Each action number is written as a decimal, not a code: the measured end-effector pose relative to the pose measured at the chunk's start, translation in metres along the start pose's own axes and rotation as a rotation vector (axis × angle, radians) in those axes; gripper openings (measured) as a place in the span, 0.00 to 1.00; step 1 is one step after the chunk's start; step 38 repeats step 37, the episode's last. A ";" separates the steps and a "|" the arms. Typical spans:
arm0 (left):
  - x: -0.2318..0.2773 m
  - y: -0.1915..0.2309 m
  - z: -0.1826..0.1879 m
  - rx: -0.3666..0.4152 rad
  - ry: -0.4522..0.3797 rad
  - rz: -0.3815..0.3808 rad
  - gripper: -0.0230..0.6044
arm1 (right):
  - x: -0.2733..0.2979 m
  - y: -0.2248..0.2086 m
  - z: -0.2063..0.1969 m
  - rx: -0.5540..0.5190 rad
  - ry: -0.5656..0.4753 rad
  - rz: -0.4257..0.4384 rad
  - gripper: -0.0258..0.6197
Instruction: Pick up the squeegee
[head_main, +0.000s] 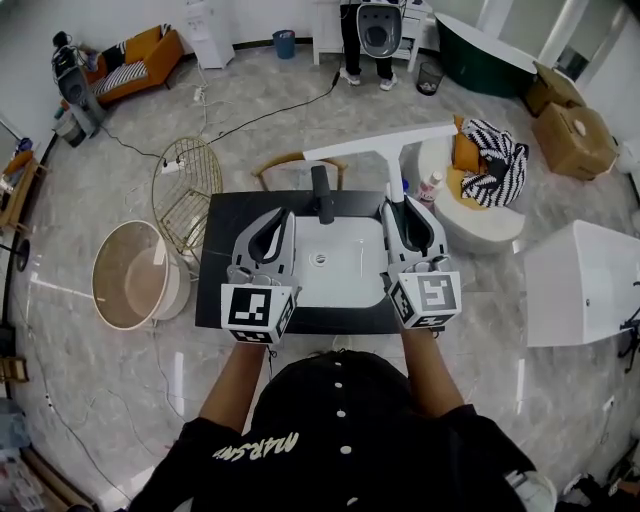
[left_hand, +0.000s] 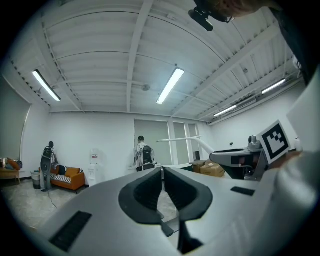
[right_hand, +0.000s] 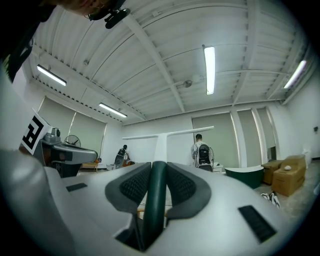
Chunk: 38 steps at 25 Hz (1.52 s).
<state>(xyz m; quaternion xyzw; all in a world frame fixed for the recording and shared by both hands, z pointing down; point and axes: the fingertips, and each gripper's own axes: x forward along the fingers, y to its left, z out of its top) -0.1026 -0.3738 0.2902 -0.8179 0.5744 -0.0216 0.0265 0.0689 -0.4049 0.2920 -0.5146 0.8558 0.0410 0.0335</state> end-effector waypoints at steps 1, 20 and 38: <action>0.000 -0.001 0.000 0.000 0.000 -0.003 0.07 | -0.001 0.000 0.000 0.001 0.000 -0.004 0.18; -0.012 0.001 -0.011 -0.013 0.002 0.015 0.07 | -0.004 0.018 -0.008 -0.036 0.037 0.017 0.18; -0.011 0.008 -0.006 -0.027 -0.011 0.028 0.07 | 0.001 0.023 -0.004 -0.046 0.036 0.015 0.18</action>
